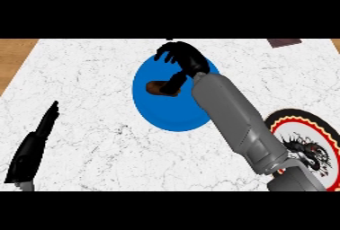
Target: Pick the sweet potato from the plate and place it in the plate
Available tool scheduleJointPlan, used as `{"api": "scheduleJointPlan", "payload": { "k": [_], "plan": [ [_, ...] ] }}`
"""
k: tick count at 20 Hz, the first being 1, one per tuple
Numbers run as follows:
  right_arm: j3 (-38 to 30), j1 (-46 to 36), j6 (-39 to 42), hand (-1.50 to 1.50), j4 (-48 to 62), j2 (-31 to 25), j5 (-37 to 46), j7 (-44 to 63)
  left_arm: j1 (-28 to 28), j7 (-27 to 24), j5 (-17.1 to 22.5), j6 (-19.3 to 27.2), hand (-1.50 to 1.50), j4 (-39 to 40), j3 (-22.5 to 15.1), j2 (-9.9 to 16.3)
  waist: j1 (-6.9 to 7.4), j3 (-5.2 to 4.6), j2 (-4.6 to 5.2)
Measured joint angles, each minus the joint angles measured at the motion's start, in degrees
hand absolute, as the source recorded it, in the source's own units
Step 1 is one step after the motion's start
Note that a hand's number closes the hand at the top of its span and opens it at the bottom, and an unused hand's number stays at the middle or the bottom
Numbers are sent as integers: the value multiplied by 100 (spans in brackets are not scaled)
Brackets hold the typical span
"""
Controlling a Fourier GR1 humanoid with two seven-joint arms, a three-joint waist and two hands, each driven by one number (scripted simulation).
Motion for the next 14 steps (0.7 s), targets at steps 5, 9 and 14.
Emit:
{"api": "scheduleJointPlan", "payload": {
  "k": [5, 9, 14],
  "plan": [
    [-257, -71, -441, -150, 54, 8, -613, -351, -65, -15, -32, 38, 0, 81, 43, -18, -42, 2, -3],
    [-763, -39, -828, -150, 0, -43, -988, -561, -18, -52, -23, 49, 0, 132, 94, -27, -127, 3, -18],
    [-1428, 52, -911, -150, 87, -368, -1457, -833, 1, -116, -10, 33, 0, 180, 152, -16, -176, 3, -21]
  ]
}}
